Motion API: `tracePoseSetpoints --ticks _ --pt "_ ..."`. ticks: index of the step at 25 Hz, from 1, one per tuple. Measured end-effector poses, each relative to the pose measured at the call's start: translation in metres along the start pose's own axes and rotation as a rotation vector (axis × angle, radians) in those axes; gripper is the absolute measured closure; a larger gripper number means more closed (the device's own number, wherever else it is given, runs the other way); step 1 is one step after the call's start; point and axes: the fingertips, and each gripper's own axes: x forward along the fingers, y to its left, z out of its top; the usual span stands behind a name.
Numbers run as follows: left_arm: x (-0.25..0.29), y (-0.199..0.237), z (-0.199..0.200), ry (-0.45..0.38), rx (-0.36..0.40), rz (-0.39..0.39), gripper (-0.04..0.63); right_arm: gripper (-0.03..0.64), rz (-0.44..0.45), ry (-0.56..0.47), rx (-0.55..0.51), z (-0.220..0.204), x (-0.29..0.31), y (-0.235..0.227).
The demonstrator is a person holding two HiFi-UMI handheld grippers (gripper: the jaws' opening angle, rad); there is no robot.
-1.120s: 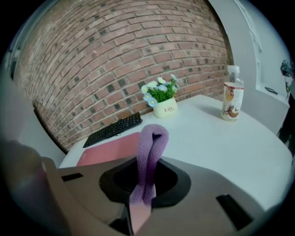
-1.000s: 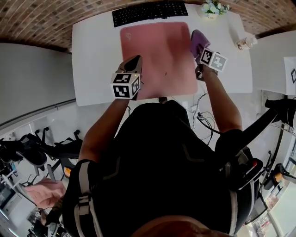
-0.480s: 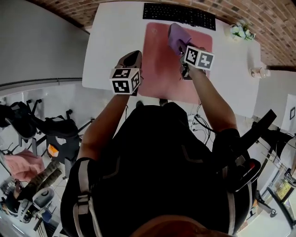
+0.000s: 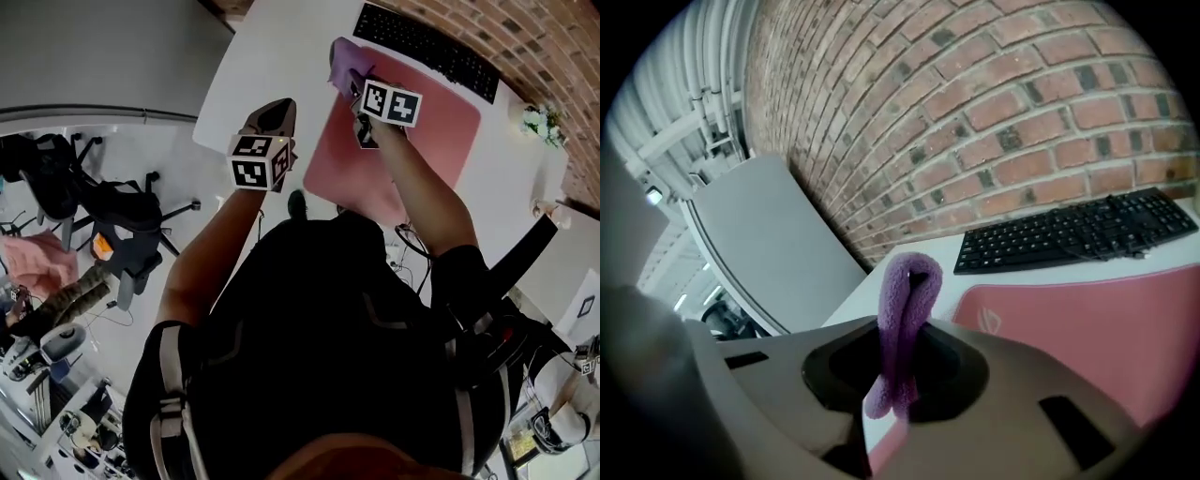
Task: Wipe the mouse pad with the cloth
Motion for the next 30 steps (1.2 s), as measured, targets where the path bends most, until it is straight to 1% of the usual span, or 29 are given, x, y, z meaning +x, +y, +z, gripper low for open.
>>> tracePoseSetpoints --ticks 2,5,9,13,15,22,27,30 --pt "-0.003 0.006 -0.001 0.009 -0.008 0.031 0.592 0.557 0.002 0.010 0.028 -0.001 0.017 -0.002" --pt "-0.006 0.010 -0.001 0.018 -0.005 0.055 0.592 0.557 -0.043 0.023 0.053 -0.005 0.034 -0.019" --pt "-0.003 0.006 -0.001 0.023 -0.017 0.054 0.592 0.557 -0.098 0.030 0.113 -0.010 0.038 -0.048" --pt "0.003 -0.005 0.003 0.020 -0.061 0.056 0.592 0.557 -0.141 0.040 0.169 -0.015 0.034 -0.073" --pt "0.007 -0.014 0.007 0.014 -0.040 0.062 0.592 0.557 -0.155 0.038 0.181 -0.017 0.029 -0.084" --pt "0.026 -0.052 0.011 0.026 0.018 -0.019 0.592 0.557 -0.191 0.016 0.234 -0.019 0.006 -0.115" --pt "0.035 -0.076 0.014 0.026 0.084 -0.073 0.592 0.557 -0.208 0.004 0.257 -0.021 -0.014 -0.134" --pt "0.040 -0.088 0.017 0.022 0.089 -0.097 0.592 0.557 -0.220 -0.007 0.271 -0.022 -0.025 -0.145"
